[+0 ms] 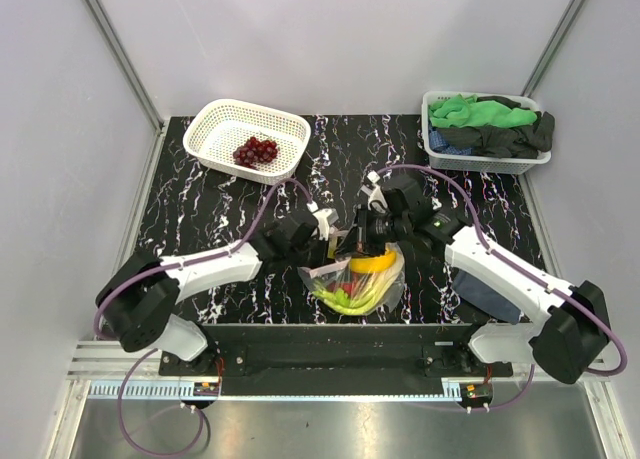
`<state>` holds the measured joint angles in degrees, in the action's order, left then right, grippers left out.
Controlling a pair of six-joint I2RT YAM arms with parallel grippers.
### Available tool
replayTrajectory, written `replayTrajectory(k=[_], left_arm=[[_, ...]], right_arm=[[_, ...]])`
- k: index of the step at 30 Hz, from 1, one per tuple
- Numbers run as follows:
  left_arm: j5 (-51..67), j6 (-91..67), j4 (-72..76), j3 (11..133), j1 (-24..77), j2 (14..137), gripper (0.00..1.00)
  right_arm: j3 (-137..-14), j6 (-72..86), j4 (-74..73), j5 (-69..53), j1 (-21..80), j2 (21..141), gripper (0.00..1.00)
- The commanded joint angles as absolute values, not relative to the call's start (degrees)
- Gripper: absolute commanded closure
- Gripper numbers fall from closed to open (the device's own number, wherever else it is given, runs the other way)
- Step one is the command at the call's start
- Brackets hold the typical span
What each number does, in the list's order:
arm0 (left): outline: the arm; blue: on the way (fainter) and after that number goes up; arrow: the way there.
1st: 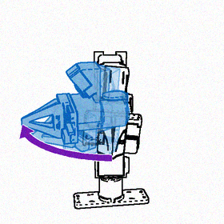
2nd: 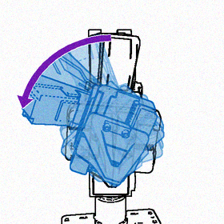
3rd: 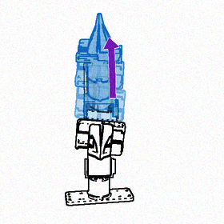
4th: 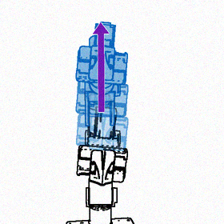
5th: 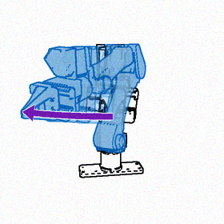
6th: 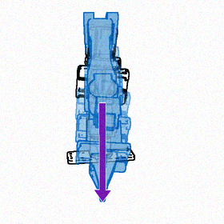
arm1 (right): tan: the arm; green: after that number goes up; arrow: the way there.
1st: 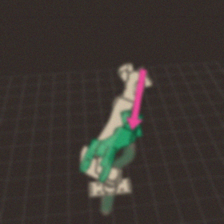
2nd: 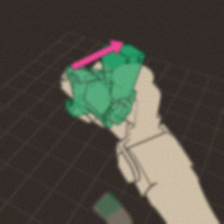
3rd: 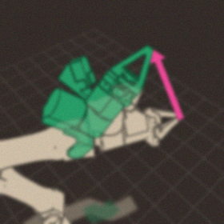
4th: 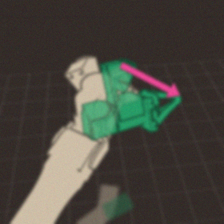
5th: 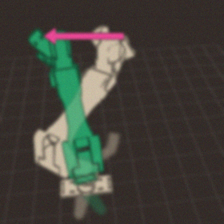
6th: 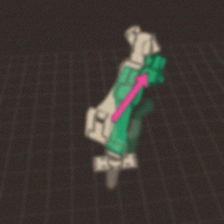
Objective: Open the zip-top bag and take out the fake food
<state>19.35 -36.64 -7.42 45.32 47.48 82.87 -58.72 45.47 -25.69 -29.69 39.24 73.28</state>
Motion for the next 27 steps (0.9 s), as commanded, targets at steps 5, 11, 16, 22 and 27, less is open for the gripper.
replayTrajectory(k=[5,11,16,22,27], left_arm=[[15.73,-38.14,-2.66,42.2,50.18,89.12,0.06],[15.73,-38.32,1.74,41.75,50.36,92.63,0.17],[17.4,-39.02,1.33,42.63,50.36,90.89,0.58],[16.44,-36.66,-8.23,45.07,50.36,82.37,0.97],[16.44,-34.9,-14.32,48.69,50.45,75.95,1.0]], right_arm=[[-54.32,45.79,-21.8,-29.09,39.9,69.08,1.0],[-51.16,45.79,-21.62,-28.57,40.08,68.12,1.0],[-50.01,45.53,-21.71,-28.21,40.08,66.71,1.0],[-48.52,43.25,-22.67,-26.55,40.08,63.9,1.0],[-45.36,40.43,-24.26,-24.53,40.08,61.09,1.0]])
